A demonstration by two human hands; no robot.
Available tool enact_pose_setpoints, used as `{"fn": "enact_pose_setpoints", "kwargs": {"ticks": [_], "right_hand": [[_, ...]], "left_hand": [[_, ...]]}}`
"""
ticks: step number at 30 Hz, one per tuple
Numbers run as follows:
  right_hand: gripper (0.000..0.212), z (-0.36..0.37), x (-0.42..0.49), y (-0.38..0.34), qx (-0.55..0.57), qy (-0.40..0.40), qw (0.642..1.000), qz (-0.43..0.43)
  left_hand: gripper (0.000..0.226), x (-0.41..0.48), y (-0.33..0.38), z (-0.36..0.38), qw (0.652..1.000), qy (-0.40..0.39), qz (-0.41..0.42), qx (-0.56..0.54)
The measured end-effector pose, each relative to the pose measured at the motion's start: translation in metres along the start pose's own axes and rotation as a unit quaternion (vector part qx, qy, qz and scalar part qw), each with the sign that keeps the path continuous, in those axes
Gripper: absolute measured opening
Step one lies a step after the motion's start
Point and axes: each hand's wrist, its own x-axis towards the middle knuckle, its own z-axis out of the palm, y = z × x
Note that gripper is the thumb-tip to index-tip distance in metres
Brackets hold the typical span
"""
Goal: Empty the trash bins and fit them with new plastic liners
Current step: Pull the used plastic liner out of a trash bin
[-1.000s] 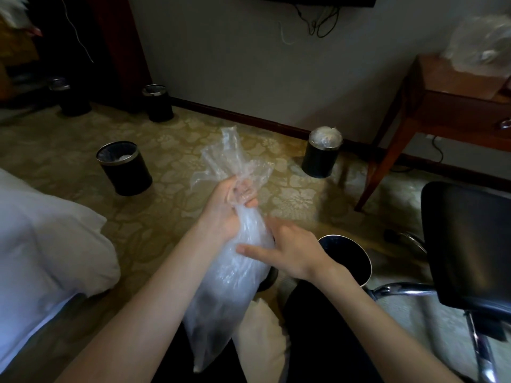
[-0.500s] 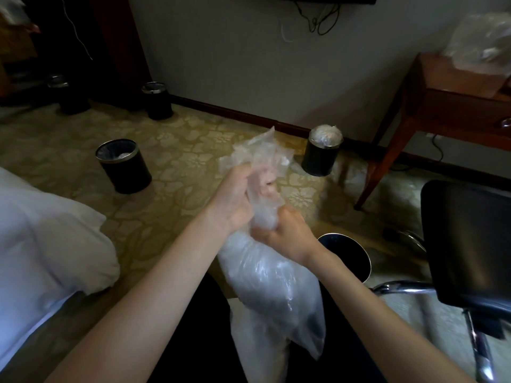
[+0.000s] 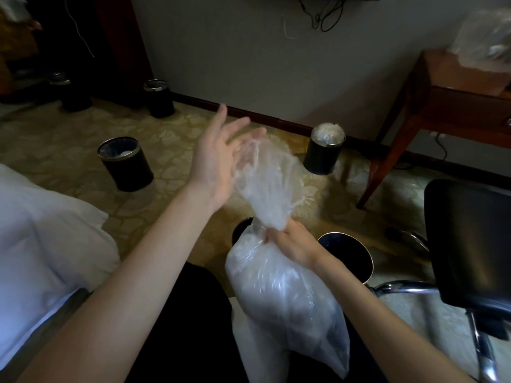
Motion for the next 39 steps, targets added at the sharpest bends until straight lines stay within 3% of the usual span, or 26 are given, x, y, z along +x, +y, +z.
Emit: {"fn": "enact_pose_setpoints", "kwargs": {"ticks": [4, 7, 9, 12, 19, 22, 25, 28, 30, 34, 39], "right_hand": [[0.032, -0.006, 0.007, -0.001, 0.113, 0.023, 0.992, 0.058], [0.018, -0.011, 0.011, -0.004, 0.174, 0.033, 0.981, 0.078], [0.019, -0.013, 0.013, -0.005, 0.209, 0.046, 0.975, 0.061], [0.026, -0.014, 0.012, -0.008, 0.217, 0.048, 0.974, 0.034], [0.017, -0.008, 0.004, -0.012, 0.316, 0.102, 0.943, -0.002], [0.014, -0.005, 0.0, -0.02, 0.395, 0.13, 0.909, 0.018], [0.033, -0.003, 0.001, -0.025, 0.436, 0.115, 0.892, 0.036], [0.054, -0.002, 0.003, -0.029, 0.471, 0.116, 0.869, 0.098], [0.057, 0.001, 0.003, -0.027, 0.483, 0.113, 0.863, 0.097], [0.047, 0.001, 0.002, -0.031, 0.516, 0.129, 0.846, 0.05], [0.045, -0.005, 0.002, -0.036, 0.572, 0.129, 0.81, 0.028]], "left_hand": [[0.107, -0.019, -0.026, -0.019, 0.997, 0.037, 0.01, 0.067], [0.107, -0.035, -0.062, -0.022, 0.984, 0.037, -0.04, 0.172], [0.116, -0.044, -0.088, -0.022, 0.968, -0.008, -0.072, 0.241], [0.111, -0.052, -0.119, -0.024, 0.925, -0.052, -0.046, 0.374], [0.113, -0.047, -0.128, -0.016, 0.84, -0.024, 0.031, 0.541], [0.103, -0.043, -0.123, -0.017, 0.81, -0.014, 0.048, 0.585], [0.089, -0.044, -0.118, -0.02, 0.778, -0.017, 0.083, 0.623], [0.069, -0.04, -0.113, -0.023, 0.715, -0.02, 0.125, 0.688], [0.058, -0.039, -0.112, -0.024, 0.689, -0.028, 0.142, 0.71], [0.035, -0.042, -0.114, -0.024, 0.694, -0.034, 0.202, 0.69], [0.028, -0.041, -0.12, -0.023, 0.705, -0.025, 0.224, 0.672]]}}
